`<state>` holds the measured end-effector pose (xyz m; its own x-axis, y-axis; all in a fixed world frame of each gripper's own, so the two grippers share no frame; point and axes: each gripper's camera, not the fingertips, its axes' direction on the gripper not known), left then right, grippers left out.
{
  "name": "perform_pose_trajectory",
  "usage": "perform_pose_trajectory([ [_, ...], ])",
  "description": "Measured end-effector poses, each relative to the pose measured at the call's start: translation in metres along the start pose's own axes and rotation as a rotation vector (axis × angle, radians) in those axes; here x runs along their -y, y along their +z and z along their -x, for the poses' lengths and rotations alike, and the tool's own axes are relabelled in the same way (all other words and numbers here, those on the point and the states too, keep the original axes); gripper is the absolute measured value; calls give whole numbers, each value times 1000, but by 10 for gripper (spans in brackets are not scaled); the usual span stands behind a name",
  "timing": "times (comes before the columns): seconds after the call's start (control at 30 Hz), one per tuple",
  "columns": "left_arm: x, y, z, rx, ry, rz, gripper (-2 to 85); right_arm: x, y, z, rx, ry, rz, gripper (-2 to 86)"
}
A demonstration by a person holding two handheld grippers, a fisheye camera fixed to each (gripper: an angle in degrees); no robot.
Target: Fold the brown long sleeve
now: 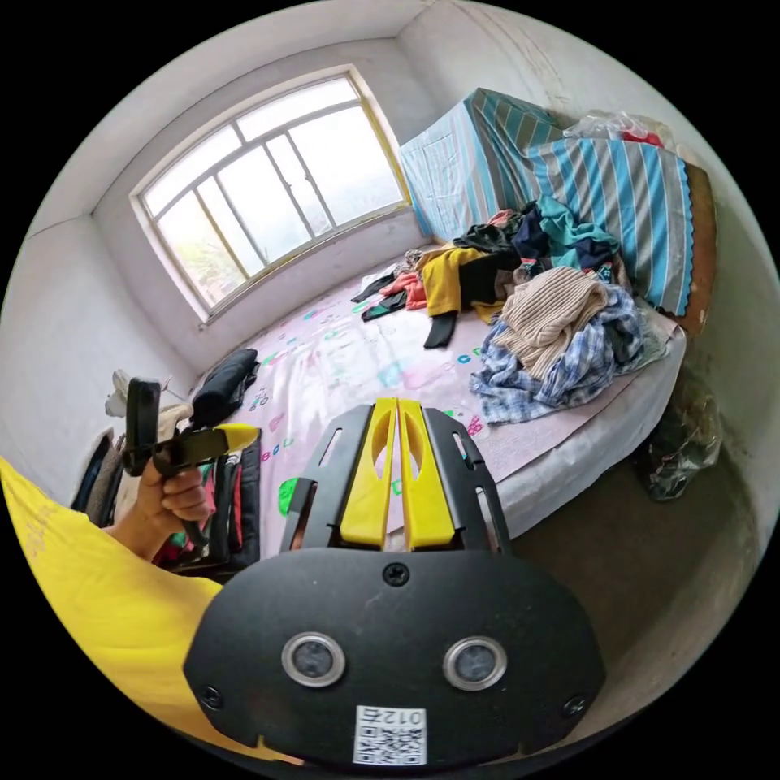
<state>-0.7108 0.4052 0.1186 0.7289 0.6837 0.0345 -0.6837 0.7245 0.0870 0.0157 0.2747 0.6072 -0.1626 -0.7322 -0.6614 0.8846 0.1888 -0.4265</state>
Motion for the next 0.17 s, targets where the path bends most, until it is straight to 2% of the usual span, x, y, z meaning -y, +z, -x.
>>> perform_pose_trajectory([
  [0.17, 55, 11, 21, 70, -47, -15, 5, 138, 14, -67, -146, -17, -56, 10],
])
